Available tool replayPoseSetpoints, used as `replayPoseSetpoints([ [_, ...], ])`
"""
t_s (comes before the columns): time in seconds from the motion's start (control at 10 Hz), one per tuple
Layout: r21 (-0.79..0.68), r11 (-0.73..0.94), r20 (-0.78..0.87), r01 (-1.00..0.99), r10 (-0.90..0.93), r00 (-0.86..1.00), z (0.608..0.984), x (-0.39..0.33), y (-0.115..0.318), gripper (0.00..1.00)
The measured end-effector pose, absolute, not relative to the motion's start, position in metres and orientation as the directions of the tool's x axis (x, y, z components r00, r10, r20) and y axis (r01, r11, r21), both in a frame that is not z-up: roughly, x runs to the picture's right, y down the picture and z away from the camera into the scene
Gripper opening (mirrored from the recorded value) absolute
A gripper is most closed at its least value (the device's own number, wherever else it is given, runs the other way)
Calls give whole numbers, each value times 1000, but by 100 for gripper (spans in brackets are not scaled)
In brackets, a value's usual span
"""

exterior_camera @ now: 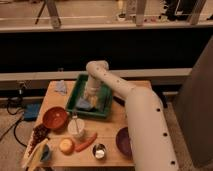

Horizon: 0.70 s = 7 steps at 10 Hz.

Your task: Wipe tray with sponge

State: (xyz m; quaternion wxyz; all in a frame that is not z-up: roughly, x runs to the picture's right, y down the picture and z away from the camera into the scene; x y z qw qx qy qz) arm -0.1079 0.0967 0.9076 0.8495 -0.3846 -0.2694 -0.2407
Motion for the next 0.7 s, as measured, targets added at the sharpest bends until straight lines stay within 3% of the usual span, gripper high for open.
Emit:
replayPoseSetpoints([
  [0.4, -548, 573, 597, 609, -242, 765, 900, -75, 101, 0],
  [0.7, -557, 609, 522, 564, -270, 809, 908, -33, 79, 0],
])
